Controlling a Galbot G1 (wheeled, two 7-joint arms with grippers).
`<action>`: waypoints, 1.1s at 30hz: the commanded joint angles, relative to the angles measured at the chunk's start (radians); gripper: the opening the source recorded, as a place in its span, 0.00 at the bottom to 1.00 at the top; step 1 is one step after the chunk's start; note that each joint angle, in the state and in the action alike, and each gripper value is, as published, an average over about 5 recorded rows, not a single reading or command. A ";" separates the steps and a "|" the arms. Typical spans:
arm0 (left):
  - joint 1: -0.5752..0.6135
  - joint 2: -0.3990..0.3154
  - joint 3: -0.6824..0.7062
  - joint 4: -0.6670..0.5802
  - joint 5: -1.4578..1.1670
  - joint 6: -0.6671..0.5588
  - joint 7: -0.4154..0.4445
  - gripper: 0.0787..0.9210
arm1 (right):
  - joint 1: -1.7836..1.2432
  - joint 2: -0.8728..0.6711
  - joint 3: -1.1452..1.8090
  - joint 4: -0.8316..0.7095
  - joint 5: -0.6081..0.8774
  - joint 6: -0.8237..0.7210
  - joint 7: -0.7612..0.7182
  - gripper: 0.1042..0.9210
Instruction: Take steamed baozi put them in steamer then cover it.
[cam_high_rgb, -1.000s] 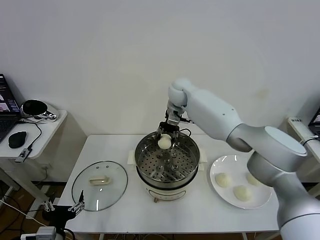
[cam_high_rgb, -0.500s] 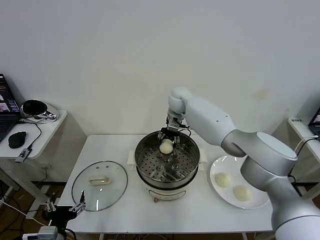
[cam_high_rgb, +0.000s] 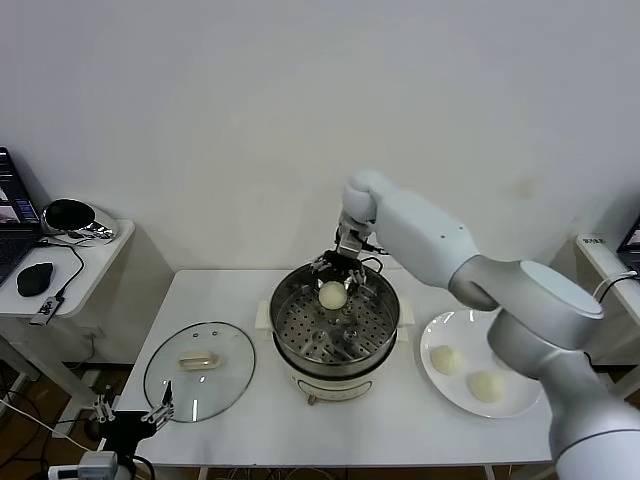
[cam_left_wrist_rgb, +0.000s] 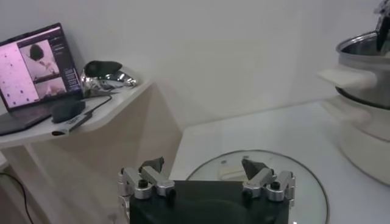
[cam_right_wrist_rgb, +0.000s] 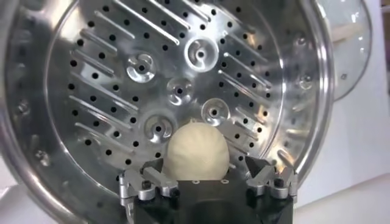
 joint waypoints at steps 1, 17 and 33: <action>-0.004 0.001 0.001 -0.002 0.000 0.003 0.003 0.88 | 0.054 -0.126 0.001 0.179 0.142 -0.198 -0.057 0.88; -0.030 0.044 0.013 0.016 -0.023 0.046 0.024 0.88 | 0.068 -0.723 -0.008 0.622 0.370 -1.142 0.000 0.88; -0.028 0.038 0.036 0.000 -0.008 0.060 0.046 0.88 | -0.343 -0.828 0.187 0.666 0.152 -1.064 0.039 0.88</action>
